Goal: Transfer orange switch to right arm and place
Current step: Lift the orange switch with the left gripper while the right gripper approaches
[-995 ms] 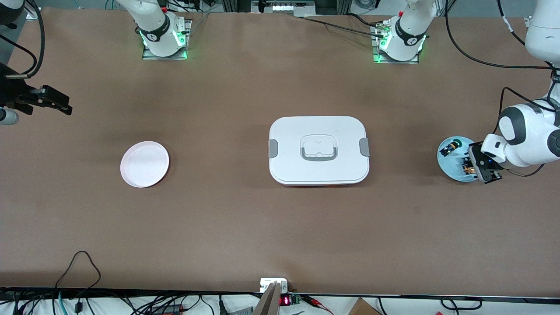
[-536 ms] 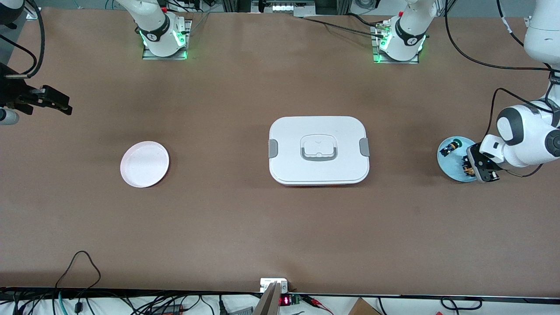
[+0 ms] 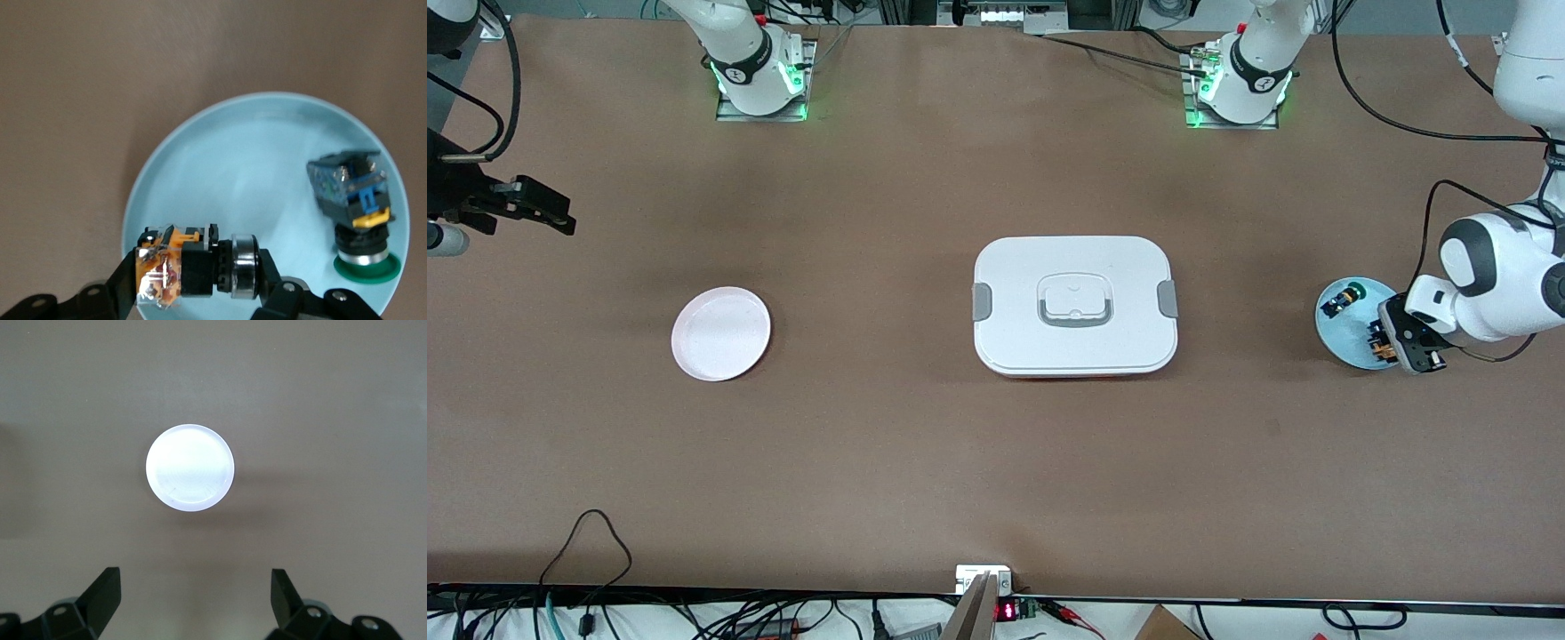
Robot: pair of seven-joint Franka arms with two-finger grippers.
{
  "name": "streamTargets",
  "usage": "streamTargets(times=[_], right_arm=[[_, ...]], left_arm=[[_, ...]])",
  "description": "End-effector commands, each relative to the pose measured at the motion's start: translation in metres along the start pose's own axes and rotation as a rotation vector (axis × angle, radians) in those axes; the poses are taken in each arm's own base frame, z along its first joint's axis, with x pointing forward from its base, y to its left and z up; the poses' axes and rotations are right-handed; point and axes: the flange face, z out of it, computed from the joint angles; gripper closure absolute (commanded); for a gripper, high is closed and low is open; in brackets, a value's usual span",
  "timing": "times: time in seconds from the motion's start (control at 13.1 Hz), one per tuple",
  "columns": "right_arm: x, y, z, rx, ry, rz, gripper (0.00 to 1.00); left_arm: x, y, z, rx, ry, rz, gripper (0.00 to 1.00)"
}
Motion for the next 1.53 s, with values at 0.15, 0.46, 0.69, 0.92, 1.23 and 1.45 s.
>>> streamTargets(times=[0.15,0.46,0.69,0.92,1.23,1.45], right_arm=[[-0.001,-0.011,-0.003,0.009,-0.005,-0.018,0.00],[0.002,-0.041,0.003,0.297,-0.017,-0.018,0.00],[0.010,-0.059,0.012,0.462,-0.041,-0.014,0.00],[0.026,-0.078,0.032,0.695,-0.090,0.012,0.00],[0.033,-0.112,0.070,1.063,-0.202,0.094,0.00],[0.039,-0.131,0.100,1.301,-0.282,0.180,0.00]], left_arm=[[0.029,0.000,-0.051,-0.084,0.203,-0.087,1.00],[0.118,0.023,-0.070,-0.334,0.515,-0.091,1.00],[0.208,0.050,-0.089,-0.469,0.798,-0.037,1.00],[0.296,0.083,-0.131,-0.589,1.048,0.049,1.00],[0.437,0.160,-0.164,-0.765,1.327,0.065,1.00],[0.524,0.206,-0.198,-0.713,1.418,0.011,1.00]])
